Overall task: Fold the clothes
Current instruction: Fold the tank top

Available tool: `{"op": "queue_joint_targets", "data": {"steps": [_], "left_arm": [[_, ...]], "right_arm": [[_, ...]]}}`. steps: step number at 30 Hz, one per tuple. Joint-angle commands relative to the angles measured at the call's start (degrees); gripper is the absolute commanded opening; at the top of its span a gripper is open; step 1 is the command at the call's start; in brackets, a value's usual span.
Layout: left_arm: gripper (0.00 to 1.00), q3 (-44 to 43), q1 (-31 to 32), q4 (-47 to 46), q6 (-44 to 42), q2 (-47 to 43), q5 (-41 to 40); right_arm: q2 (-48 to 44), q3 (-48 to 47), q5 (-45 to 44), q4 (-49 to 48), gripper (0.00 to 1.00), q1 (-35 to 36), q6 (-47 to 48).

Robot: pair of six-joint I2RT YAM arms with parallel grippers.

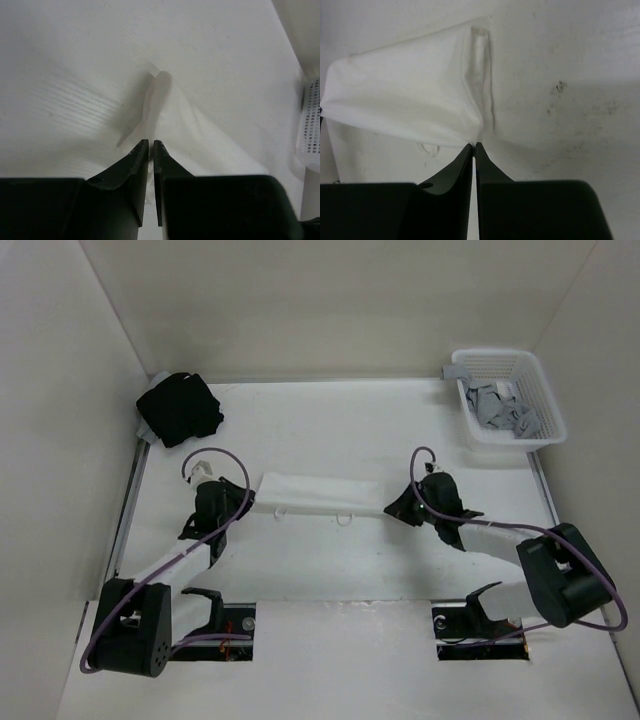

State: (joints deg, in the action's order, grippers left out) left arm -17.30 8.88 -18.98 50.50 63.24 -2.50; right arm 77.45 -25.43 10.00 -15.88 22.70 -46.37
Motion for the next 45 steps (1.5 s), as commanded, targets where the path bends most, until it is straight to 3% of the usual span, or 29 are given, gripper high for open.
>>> {"op": "queue_joint_targets", "data": {"steps": [1, 3, 6, 8, 10, 14, 16, 17, 21, 25, 35, 37, 38, 41, 45], "left_arm": [[0.12, 2.61, -0.84, -1.06, 0.3, -2.15, 1.44], [0.2, 3.67, -1.72, -0.18, 0.65, -3.91, 2.15], [0.22, 3.42, -3.56, 4.81, 0.92, -9.78, 3.56], [0.23, 2.01, -3.57, 8.42, 0.92, -14.01, 2.6], [0.23, -0.18, -1.3, 9.49, 0.92, -15.17, 1.02], [0.23, -5.72, 8.62, 5.73, 1.36, -7.2, -3.55], [0.23, -8.0, 12.76, 1.51, 1.09, -1.49, -5.66], [0.23, -8.88, 13.91, -0.25, 1.0, 1.33, -6.19], [0.23, -10.82, 13.84, -7.1, 1.01, 11.7, -6.46], [0.22, -10.91, 9.63, -12.03, 1.88, 18.66, -5.23], [0.22, -8.46, 6.19, -19.24, 5.13, 24.56, -1.54], [0.22, -7.58, 6.1, -19.78, 5.22, 23.34, -1.28], [0.22, -6.96, 6.1, -19.6, 5.22, 22.29, -1.02], [0.26, -4.51, 6.89, -18.99, 5.22, 17.37, -0.31], [0.29, -1.34, 8.99, -15.22, 5.31, 9.9, -0.75]], "right_arm": [[-0.63, 1.96, -3.75, -1.61, 0.13, 1.51, -0.83], [-1.68, 2.66, -4.11, -1.0, 0.21, 1.51, -1.09], [-6.5, 2.93, -4.46, 1.72, 0.34, 1.6, -0.74], [-9.85, 2.32, -5.69, 4.35, 0.35, 1.78, -0.56], [-11.79, 0.83, -6.57, 6.2, 0.3, 2.65, 0.05], [-9.44, -3.13, -7.71, 5.34, 0.11, 4.94, 1.54], [-6.62, -3.66, -7.89, 4.02, 0.11, 4.42, 1.11], [-5.74, -3.66, -8.06, 3.14, 0.13, 3.89, 1.02], [-0.82, -2.96, -7.54, 0.85, 0.41, 2.13, -0.21], [4.28, -2.78, -5.7, -1.52, 0.46, 2.13, -0.74], [12.63, -1.99, -0.34, -9.42, 0.32, 0.46, -6.89], [13.86, -1.99, 1.51, -11.62, 0.24, -0.24, -7.77], [14.13, -1.21, 2.04, -14.07, 0.14, -0.77, -8.73], [8.8, 2.48, 0.38, -16.38, 0.05, -2.87, -9.88], [-3.94, 3.63, -4.97, -2.44, 0.04, -3.41, -5.59]]}}
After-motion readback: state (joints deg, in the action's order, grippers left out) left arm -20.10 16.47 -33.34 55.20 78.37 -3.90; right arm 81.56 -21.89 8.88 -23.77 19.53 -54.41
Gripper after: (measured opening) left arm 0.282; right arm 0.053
